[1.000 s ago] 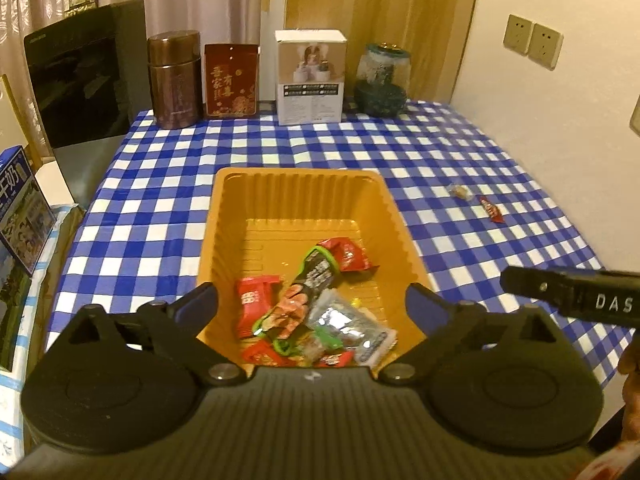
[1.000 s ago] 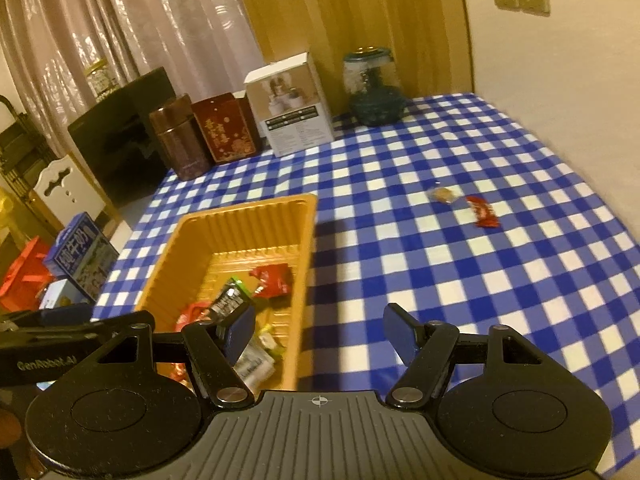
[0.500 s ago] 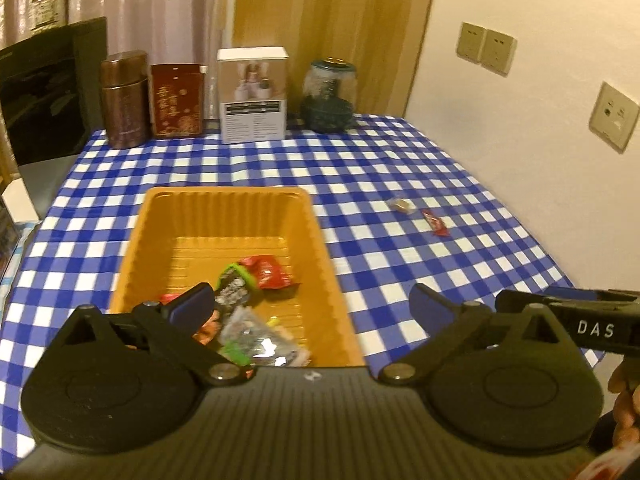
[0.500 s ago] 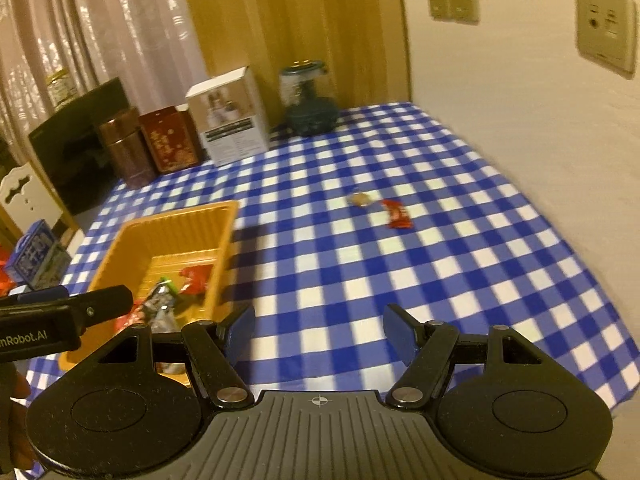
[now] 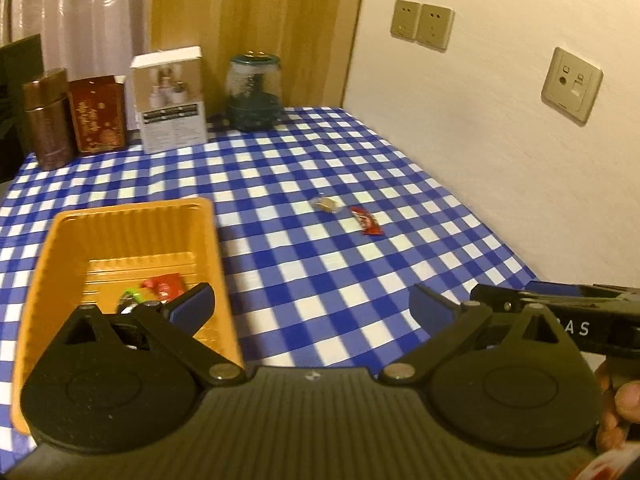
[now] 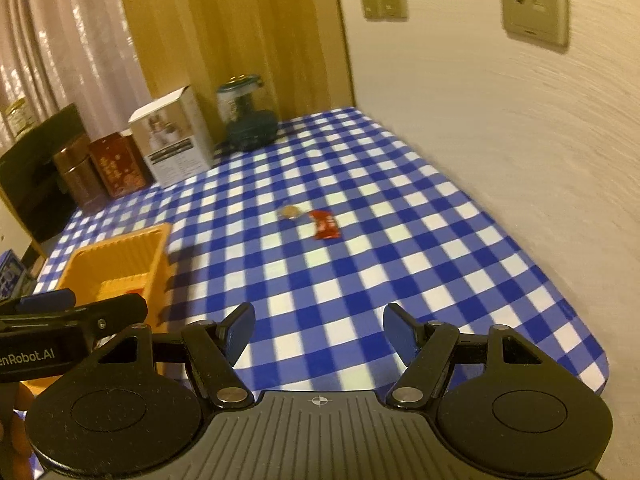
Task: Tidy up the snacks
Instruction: 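Move both open tools away from the tray toward the two remaining candies, then grasp the brown-red candy with the right tool while the left grasps the clear-wrapped candy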
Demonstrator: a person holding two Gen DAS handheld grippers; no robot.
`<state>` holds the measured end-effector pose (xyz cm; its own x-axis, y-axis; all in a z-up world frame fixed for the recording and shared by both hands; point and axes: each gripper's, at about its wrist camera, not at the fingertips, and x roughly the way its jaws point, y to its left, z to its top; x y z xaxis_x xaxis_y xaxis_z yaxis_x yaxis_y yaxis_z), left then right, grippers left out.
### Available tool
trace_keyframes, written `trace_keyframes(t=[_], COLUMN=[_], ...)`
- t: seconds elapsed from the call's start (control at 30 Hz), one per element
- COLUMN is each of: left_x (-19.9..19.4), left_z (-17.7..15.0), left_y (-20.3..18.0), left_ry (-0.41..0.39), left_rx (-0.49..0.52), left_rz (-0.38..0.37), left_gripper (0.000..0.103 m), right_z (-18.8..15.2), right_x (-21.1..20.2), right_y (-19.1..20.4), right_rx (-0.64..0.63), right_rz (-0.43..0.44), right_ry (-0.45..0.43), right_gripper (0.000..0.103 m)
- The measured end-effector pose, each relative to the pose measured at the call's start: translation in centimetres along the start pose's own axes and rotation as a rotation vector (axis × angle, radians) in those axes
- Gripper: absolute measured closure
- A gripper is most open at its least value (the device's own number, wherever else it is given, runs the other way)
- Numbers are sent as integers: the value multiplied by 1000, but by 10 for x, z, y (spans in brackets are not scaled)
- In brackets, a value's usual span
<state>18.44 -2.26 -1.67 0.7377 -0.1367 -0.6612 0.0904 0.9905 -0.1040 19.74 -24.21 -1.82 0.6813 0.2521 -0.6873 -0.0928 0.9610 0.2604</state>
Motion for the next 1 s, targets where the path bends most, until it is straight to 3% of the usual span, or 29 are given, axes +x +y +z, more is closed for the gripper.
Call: trace_keyframes(t=[0.6,0.9,1.0], left_x=[90,137,148], left_z=[32,43,50], left_y=[-3,2,-1], left_ry=[-19,-43,-52], left_rx=[-75,-67,-19], left_rz=[3,23,35], left_gripper=[0,0,2], right_z=[21,38,43], right_x=[71,119,135], right_y=[-43,-37,-35], right_rx=[27,-26,-43], right_rz=[-34,34,42], right_ry=[-55,-48,-38], right_gripper=[32,33,45])
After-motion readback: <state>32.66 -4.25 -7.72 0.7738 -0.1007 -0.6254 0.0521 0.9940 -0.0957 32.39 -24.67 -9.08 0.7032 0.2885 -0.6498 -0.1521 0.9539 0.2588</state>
